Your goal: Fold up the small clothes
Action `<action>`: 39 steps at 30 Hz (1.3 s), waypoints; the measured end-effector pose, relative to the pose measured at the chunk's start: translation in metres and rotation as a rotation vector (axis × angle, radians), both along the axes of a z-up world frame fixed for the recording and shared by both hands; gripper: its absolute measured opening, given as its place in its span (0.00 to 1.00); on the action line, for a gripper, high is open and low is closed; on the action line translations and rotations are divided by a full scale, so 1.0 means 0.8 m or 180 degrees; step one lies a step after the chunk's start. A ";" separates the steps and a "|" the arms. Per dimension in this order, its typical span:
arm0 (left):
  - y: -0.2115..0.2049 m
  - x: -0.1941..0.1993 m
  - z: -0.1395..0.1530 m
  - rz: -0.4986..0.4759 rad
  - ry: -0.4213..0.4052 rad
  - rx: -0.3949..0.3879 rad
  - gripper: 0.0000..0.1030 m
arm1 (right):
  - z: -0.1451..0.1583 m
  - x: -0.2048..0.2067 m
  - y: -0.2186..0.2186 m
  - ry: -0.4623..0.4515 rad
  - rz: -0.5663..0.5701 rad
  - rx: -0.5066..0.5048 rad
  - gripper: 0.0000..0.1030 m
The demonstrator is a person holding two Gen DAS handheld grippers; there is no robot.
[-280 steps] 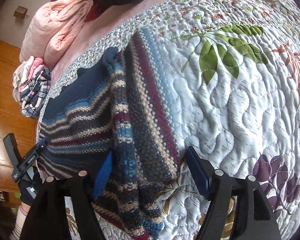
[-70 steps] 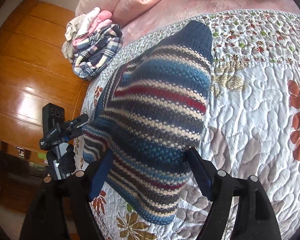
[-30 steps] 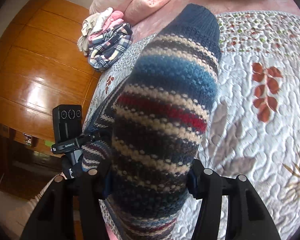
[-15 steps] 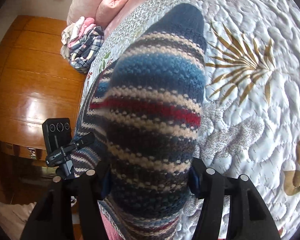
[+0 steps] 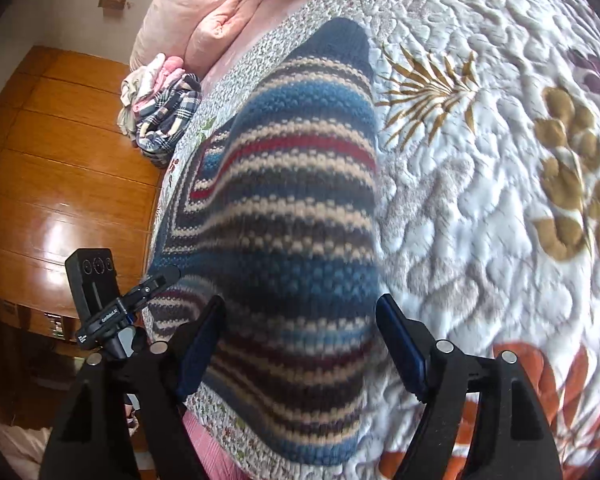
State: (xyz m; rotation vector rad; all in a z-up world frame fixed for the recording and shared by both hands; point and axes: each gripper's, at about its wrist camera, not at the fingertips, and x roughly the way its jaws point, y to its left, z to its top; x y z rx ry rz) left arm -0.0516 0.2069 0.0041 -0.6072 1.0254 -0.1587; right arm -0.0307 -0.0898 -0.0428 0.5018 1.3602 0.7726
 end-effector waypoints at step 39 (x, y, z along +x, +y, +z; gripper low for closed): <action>-0.016 -0.124 0.022 0.0134 0.0377 0.0665 0.66 | 0.051 -0.113 -0.016 -0.0346 -0.0435 -0.1192 0.74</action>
